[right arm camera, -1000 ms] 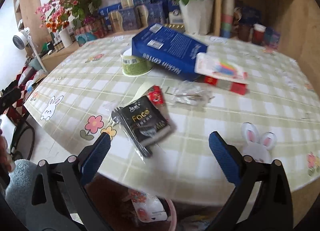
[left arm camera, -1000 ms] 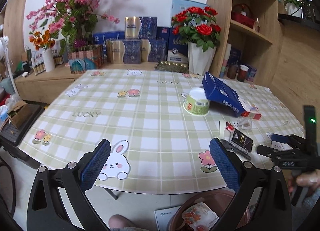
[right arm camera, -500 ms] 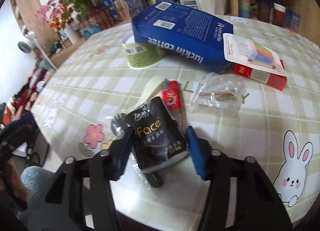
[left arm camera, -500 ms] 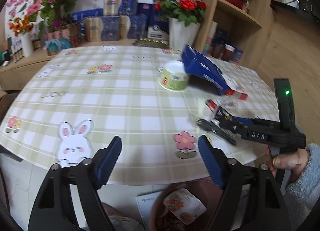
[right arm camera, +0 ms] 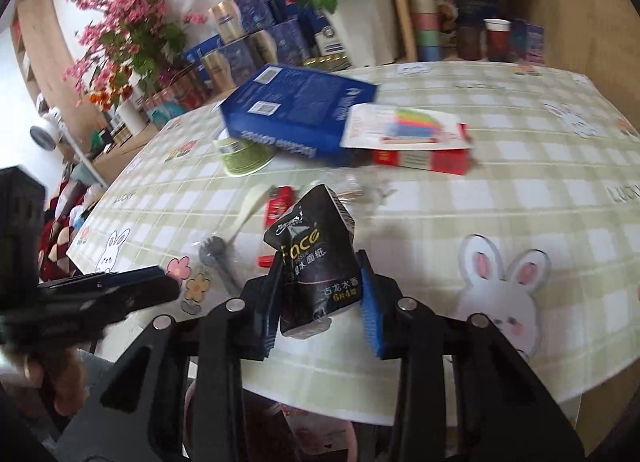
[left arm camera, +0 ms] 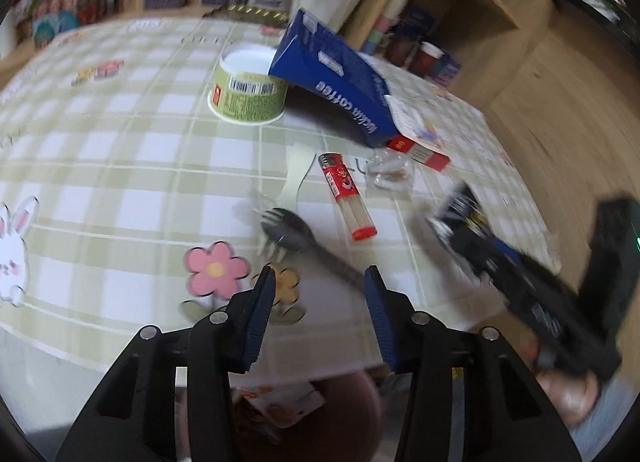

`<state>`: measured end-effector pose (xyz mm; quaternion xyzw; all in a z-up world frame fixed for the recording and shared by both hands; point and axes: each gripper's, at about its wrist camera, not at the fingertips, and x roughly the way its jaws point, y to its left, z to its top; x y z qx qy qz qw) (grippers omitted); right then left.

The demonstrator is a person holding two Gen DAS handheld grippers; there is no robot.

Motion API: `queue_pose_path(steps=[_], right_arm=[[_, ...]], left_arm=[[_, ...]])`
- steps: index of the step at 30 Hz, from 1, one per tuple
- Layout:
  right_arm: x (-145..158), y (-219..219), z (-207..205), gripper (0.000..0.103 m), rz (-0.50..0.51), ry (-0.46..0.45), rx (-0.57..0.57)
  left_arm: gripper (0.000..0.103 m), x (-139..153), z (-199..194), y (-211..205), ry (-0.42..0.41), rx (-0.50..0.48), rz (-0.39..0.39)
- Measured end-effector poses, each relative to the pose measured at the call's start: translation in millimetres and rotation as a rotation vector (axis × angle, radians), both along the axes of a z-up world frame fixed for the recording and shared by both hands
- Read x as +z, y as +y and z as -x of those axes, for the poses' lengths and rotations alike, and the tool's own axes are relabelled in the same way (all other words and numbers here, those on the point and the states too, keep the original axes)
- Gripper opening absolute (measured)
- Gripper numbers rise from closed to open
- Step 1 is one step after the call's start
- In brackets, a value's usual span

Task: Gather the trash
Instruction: 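Grasp the clear plastic wrapper with the left tool while the right tool holds the Face packet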

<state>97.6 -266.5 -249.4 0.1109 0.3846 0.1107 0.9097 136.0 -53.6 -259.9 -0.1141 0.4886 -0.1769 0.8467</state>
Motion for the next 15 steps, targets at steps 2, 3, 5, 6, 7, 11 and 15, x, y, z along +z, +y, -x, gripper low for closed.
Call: queue_pose_path(steps=[2,3,5,6,7,11,15], right_arm=[[3.1,-9.7,6.3,0.037,0.003,-0.015,-0.026],[4.9,-14.4,9.7,0.037,-0.001,-0.024,-0.04],[6.2,-21.4,14.6,0.037,-0.012,-0.032,-0.06],[6.6,-24.5,16.2,0.037,-0.019,-0.034,-0.068],[6.7,-26.5,17.7,0.037,-0.022,-0.035,-0.075],[5.8,-35.2,22.2,0.037,-0.033,-0.041,-0.099],[3.1,-40.6,25.7,0.037,-0.031,-0.035,-0.121]], left_arm=[[0.045,-4.4,-5.8,-4.8,0.04,0.041,0.018],[0.045,-8.1,-8.5,-9.2,0.06,0.065,0.022],[0.045,-12.1,-10.0,-15.6,0.071,0.09,0.003],[0.045,-12.9,-11.5,-18.0,0.07,0.099,-0.009],[0.045,-13.8,-12.0,-22.1,0.062,0.115,-0.025],[0.045,-13.2,-13.4,-35.8,0.02,0.151,-0.104],[0.043,-14.3,-15.0,-52.3,-0.031,0.131,-0.225]])
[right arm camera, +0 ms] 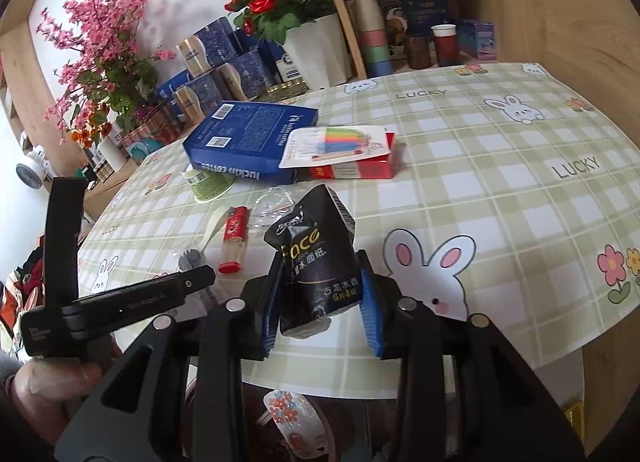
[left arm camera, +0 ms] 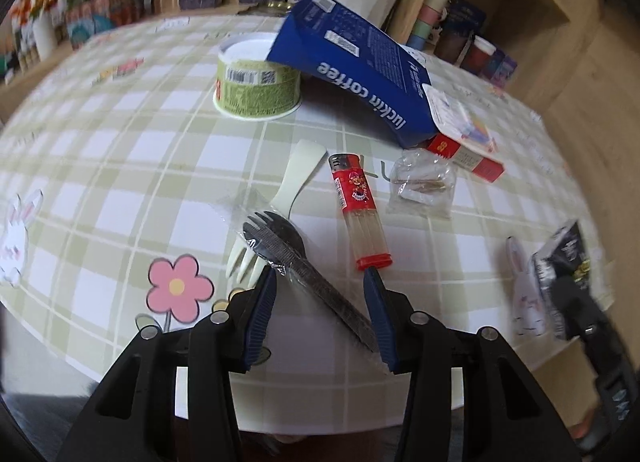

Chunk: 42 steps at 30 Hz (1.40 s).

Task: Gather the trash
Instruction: 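Grasp the clear plastic wrapper with the left tool while the right tool holds the Face packet, then lower the wrapper into the bin and open the left tool while the right tool carries the packet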

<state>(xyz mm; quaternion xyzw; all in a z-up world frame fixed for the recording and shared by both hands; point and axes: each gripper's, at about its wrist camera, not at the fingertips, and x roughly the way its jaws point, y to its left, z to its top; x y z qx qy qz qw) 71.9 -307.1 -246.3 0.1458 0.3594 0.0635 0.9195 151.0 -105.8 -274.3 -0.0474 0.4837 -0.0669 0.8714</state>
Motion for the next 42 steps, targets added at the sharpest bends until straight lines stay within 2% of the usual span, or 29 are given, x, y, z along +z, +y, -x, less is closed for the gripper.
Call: queue_pose_path(steps=[4,7,9,11,13,14,16,27,30,32,35,42], right_arm=[[-1.7,-2.1,3.3,0.037,0.001,0.006,-0.007],[-3.4,-1.8,6.2,0.037,-0.001,0.013,-0.01],[-4.4,-0.9,8.0,0.037,-0.003,0.019,-0.011],[-5.1,0.0,10.0,0.037,-0.004,0.023,-0.011],[-4.9,2.3,12.7,0.037,0.001,0.025,-0.005],[-4.1,3.6,13.9,0.037,0.006,0.024,-0.001],[-1.7,6.1,16.2,0.037,0.017,0.019,0.008],[7.2,15.6,20.0,0.037,0.015,0.004,0.027],[10.7,20.7,23.2,0.037,0.018,-0.001,0.042],[13.2,25.7,26.5,0.037,0.022,-0.003,0.056],[14.7,32.2,33.0,0.037,0.025,-0.002,0.069],[11.8,46.1,53.2,0.037,-0.004,0.016,0.089]], left_arm=[[0.043,-5.3,4.4,-18.4,-0.056,-0.08,-0.142],[0.042,-6.4,6.1,-18.3,-0.078,-0.104,-0.151],[0.037,-5.8,6.8,-15.6,-0.083,-0.119,-0.144],[0.023,-4.5,8.5,-12.6,-0.088,-0.148,-0.129],[0.017,-4.2,10.6,-8.3,-0.081,-0.163,-0.101],[0.012,-4.4,12.3,-4.0,-0.076,-0.166,-0.068],[0.003,-1.0,17.1,15.4,-0.083,-0.169,0.08],[0.003,31.6,36.1,83.5,-0.149,-0.116,0.131],[0.003,40.7,47.6,94.7,-0.161,-0.147,0.137],[0.003,46.3,61.1,102.1,-0.179,-0.206,0.154],[0.003,49.4,81.5,109.7,-0.192,-0.27,0.14],[0.003,45.2,120.6,128.9,-0.172,-0.332,0.147]])
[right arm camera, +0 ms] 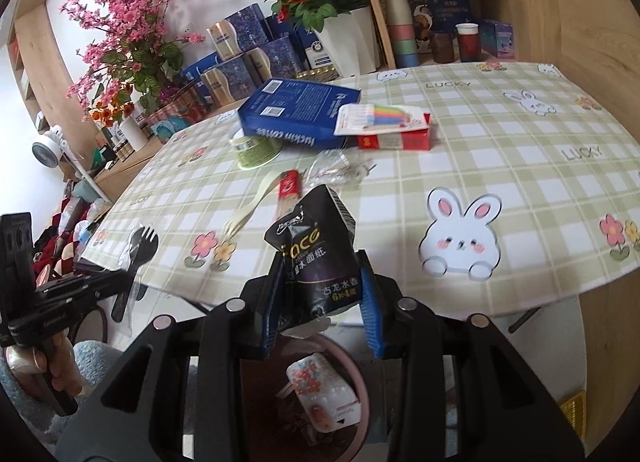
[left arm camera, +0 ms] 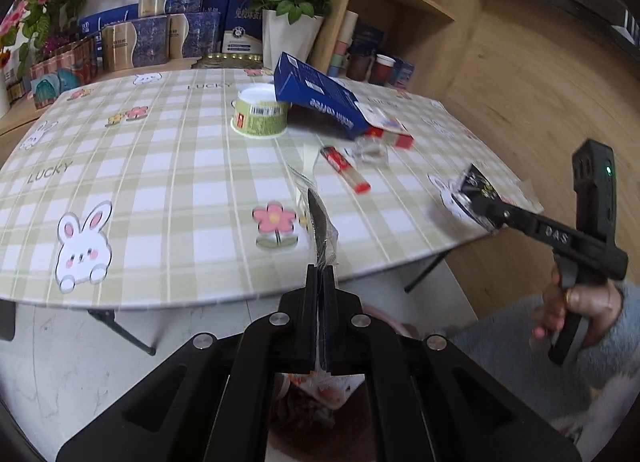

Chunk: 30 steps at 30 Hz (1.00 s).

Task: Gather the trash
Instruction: 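Lower the wrapper into the bin and open the left tool while the right tool carries the packet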

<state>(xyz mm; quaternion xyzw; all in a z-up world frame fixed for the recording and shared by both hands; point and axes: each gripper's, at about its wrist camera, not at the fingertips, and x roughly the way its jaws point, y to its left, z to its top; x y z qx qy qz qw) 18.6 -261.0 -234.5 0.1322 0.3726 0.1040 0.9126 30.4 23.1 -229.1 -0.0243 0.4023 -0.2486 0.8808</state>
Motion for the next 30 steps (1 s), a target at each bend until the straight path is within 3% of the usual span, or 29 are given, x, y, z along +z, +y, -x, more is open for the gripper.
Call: queue_pose_path(steps=[7,13,19,30], right_arm=[[-0.6,14.8,24.0,0.037,0.003,0.0,0.028],[-10.9,22.4,42.3,0.037,-0.003,0.011,0.042],[-26.5,19.6,51.9,0.037,-0.015,0.043,0.039],[-34.2,14.8,43.5,0.037,-0.03,0.062,0.033]], left_arm=[[0.003,-2.2,37.9,14.1,0.01,-0.032,0.065],[0.003,-23.8,58.2,14.7,0.072,-0.038,0.059],[0.003,-63.0,57.0,12.8,0.211,-0.027,0.052],[0.003,-142.6,28.5,-16.0,0.452,-0.016,-0.065]])
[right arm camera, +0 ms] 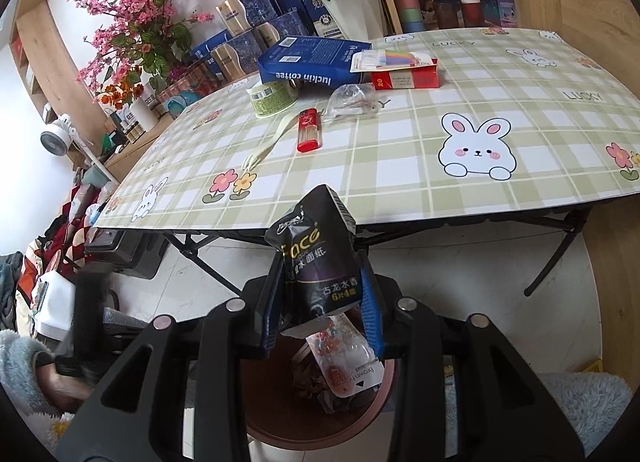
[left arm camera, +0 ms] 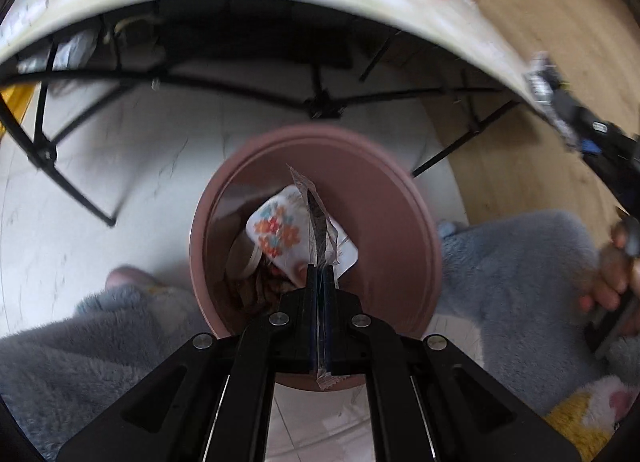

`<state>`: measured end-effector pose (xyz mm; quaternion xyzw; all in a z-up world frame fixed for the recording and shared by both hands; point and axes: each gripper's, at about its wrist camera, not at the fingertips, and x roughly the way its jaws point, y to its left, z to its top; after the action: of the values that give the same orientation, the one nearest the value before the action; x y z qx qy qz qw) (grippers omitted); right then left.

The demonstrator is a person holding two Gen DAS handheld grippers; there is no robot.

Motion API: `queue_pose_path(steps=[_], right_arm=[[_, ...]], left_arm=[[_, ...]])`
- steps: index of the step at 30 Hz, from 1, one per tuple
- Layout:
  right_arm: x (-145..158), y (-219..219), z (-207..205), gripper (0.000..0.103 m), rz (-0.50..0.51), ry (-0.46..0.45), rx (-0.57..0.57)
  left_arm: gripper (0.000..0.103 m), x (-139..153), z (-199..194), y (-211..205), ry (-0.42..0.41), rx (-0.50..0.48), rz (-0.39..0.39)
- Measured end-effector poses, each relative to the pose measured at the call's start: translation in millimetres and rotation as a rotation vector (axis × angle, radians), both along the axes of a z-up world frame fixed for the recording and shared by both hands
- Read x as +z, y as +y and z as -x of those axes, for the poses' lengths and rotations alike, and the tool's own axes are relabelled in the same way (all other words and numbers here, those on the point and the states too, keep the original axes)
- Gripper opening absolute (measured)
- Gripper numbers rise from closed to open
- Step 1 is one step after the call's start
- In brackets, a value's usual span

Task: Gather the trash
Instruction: 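Lower the wrapper into the bin and open the left tool while the right tool carries the packet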

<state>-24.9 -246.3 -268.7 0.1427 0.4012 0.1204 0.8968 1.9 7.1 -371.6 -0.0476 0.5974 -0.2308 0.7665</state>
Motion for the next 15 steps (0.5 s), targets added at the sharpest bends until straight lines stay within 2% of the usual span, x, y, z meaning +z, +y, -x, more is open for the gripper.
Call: queue_pose_path(steps=[4,7,9,11,15], right_arm=[[-5.0,-1.5,-1.0,0.037,-0.005,0.015,-0.004],[-7.4,-0.8,-1.8,0.037,-0.011,0.024,-0.008],[-7.0,1.4,-3.0,0.037,-0.01,0.025,-0.004],[-6.1,4.8,-1.8,0.037,-0.005,0.025,0.005],[-6.3,11.8,-0.9,0.037,0.012,0.027,0.024]], left_arm=[[0.003,-19.3,-7.6,9.4,0.073,0.051,0.016],[0.003,-21.0,-9.9,15.6,0.08,0.08,0.027],[0.014,-18.5,-9.7,18.2,0.07,0.087,0.035],[0.046,-13.9,-9.5,18.1,0.057,0.092,0.055],[0.063,-0.4,-10.4,27.0,-0.003,0.149,0.119]])
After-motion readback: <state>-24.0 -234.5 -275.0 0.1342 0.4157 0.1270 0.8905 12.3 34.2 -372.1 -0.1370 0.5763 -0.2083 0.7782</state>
